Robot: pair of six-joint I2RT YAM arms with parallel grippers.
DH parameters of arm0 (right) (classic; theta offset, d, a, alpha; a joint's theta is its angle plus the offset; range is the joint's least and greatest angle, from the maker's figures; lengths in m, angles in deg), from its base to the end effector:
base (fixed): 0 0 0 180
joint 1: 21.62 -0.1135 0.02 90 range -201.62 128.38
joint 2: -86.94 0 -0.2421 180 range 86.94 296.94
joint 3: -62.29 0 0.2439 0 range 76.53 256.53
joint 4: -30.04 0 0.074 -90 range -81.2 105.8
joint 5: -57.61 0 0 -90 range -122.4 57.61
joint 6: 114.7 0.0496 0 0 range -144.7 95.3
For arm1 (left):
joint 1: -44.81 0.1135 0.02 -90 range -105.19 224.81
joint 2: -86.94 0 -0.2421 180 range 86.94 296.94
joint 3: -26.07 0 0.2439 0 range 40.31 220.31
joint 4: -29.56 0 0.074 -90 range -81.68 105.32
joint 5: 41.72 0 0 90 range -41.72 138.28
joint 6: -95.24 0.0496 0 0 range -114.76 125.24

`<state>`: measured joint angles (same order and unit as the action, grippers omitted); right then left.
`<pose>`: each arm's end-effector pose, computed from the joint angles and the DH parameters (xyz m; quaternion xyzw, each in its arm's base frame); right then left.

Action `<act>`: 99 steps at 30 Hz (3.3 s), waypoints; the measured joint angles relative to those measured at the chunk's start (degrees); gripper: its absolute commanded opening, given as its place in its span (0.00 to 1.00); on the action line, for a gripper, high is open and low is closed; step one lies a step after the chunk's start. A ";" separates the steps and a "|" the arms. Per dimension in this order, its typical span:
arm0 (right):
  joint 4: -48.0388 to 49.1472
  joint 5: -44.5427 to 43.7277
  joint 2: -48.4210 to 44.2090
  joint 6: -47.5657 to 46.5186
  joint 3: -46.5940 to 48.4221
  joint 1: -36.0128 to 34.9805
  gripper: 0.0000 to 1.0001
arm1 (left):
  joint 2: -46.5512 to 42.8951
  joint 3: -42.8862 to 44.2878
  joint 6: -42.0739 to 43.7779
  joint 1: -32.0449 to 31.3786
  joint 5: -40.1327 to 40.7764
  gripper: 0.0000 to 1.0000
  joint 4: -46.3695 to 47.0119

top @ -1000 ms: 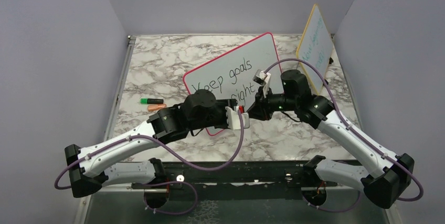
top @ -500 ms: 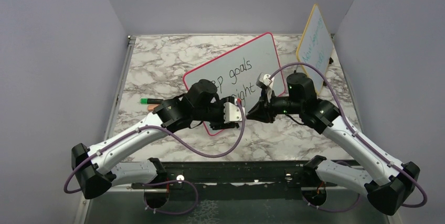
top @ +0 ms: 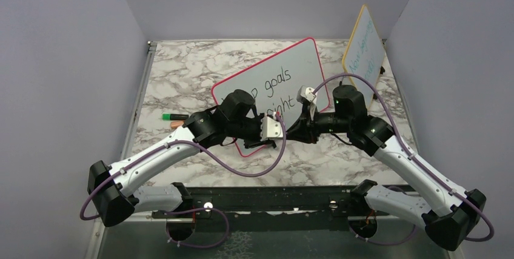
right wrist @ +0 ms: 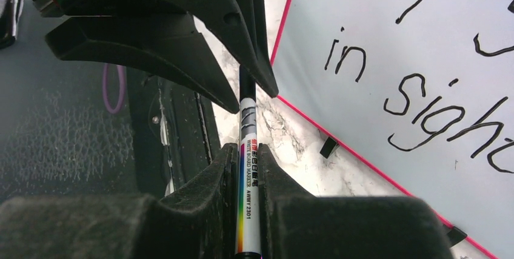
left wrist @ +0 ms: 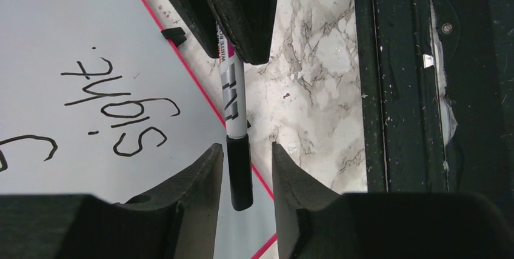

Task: Write a sentence on the whiteboard
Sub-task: Close the whiteboard marker at the center of the board, then place the whiteboard marker at the center of the board.

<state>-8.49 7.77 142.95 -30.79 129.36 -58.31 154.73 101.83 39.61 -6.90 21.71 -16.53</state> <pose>0.1600 0.1591 0.3094 -0.4587 0.6825 0.4117 0.3927 0.1456 -0.2203 0.2984 0.6708 0.5710 -0.2685 0.3897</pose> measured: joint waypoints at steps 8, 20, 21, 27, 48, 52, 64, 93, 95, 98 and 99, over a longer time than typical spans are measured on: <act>0.52 1.86 -0.28 -0.04 0.00 0.00 0.01 | 1.01 0.94 -0.72 0.28 -2.60 0.00 -0.24; 0.17 5.68 4.28 0.35 1.40 0.04 0.00 | 1.36 1.62 -1.44 1.14 -3.30 0.00 -3.91; 0.15 6.03 4.76 0.59 1.55 0.04 0.00 | 1.38 1.75 -1.70 1.25 -3.30 0.00 -4.35; -0.72 6.32 6.99 3.06 2.64 0.02 0.00 | 1.81 1.77 -3.17 1.51 -3.08 0.00 -4.96; -2.75 1.99 11.69 10.05 6.21 -1.18 0.01 | -1.77 -2.38 -3.65 -1.05 6.75 0.16 -1.51; -3.19 -7.54 9.25 10.82 6.23 -2.73 0.01 | -3.17 -4.22 -2.36 -1.01 8.81 0.43 2.64; -9.44 -50.88 5.35 20.24 0.39 -2.58 0.01 | -11.65 -3.98 -11.52 10.14 10.54 0.95 15.56; 5.05 -73.59 -6.25 56.92 -31.89 -2.58 0.66 | -46.58 -25.97 -39.89 25.14 43.21 0.99 28.28; 4.37 -73.81 -9.05 57.64 -32.33 -2.58 0.75 | -48.28 -26.53 -40.48 25.14 44.00 0.99 27.76; 3.30 -74.34 -13.14 57.61 -32.26 -2.58 0.86 | -50.88 -26.67 -41.03 25.14 44.57 0.99 26.47; 2.58 -74.62 -14.67 57.37 -32.00 -2.58 0.89 | -51.60 -26.67 -41.13 25.14 44.70 0.99 25.97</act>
<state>-5.91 -66.85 128.28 26.59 97.37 -60.89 103.12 75.16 -1.53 18.24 66.41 9.43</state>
